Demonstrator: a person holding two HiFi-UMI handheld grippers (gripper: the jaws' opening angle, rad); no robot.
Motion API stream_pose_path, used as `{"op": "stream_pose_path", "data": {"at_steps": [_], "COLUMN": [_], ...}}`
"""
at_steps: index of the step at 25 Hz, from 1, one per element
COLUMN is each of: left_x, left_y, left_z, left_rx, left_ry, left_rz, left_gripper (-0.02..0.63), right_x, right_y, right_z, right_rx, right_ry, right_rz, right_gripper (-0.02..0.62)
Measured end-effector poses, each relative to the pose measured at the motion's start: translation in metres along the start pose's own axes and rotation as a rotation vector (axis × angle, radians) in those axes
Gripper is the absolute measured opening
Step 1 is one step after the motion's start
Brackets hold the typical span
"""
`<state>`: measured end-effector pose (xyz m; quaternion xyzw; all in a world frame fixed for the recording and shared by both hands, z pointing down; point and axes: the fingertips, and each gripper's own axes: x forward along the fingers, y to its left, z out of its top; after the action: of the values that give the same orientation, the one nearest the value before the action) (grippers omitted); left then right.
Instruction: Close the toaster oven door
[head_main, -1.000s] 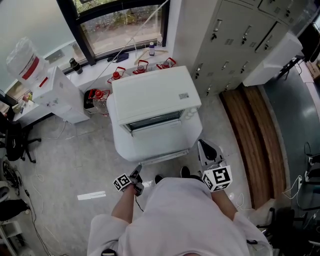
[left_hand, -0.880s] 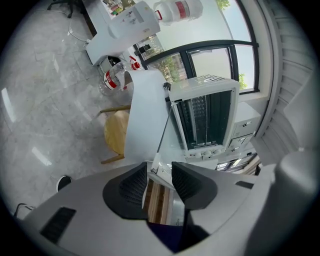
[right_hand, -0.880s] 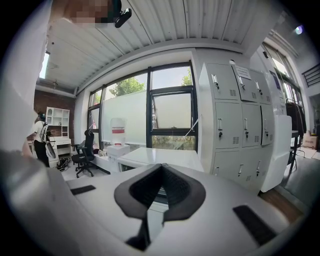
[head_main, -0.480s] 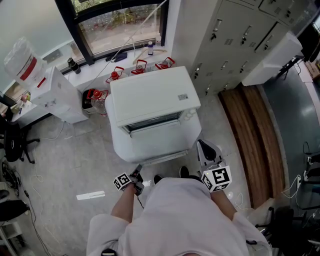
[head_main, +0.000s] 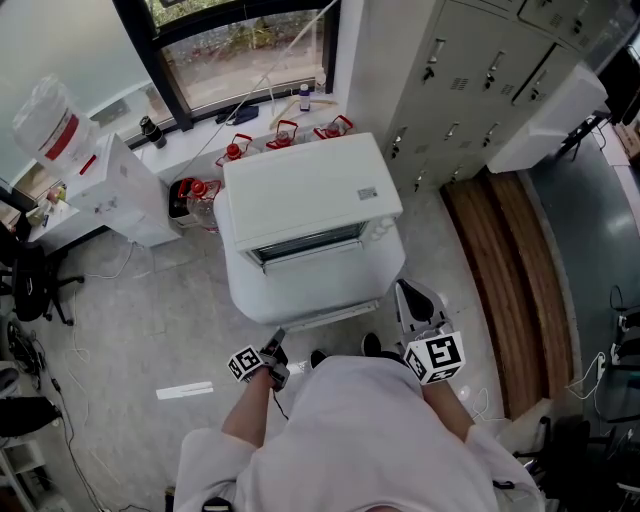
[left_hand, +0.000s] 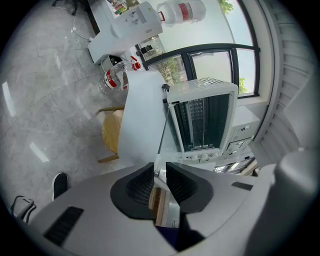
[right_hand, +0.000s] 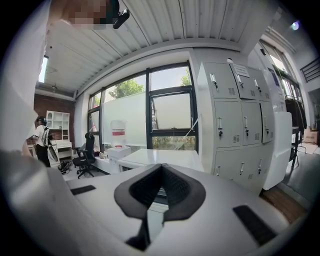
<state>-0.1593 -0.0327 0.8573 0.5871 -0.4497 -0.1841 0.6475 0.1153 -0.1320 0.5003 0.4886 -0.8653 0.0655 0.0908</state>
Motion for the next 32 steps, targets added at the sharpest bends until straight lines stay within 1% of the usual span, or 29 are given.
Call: {"op": "stream_pose_path", "data": {"at_steps": [16,22,28,32], "left_x": [-0.012,-0.013,-0.014,-0.015], "left_y": [-0.034,-0.052,-0.063,-0.068], "left_z": [0.006,0.006,0.013,0.015], "left_rx": [-0.059,-0.072,-0.082,-0.109], "left_ry": [-0.063,-0.058,-0.072,-0.079], "left_rz": [-0.081,-0.109,-0.13,-0.128], "left_gripper": [0.062,0.058,0.058,0.058], "right_x": [-0.017,-0.021,-0.02,-0.02], "right_y": [0.006,0.01,0.015,0.014], "right_z": [-0.003,-0.003,-0.005,-0.005], "right_rx": [0.017,0.023,0.03,0.034], "right_ry": [-0.026,-0.03,-0.036,-0.04], "right_rz": [0.024,0.041,0.056,0.054], "right_gripper": [0.008,0.008,0.008,0.008]}}
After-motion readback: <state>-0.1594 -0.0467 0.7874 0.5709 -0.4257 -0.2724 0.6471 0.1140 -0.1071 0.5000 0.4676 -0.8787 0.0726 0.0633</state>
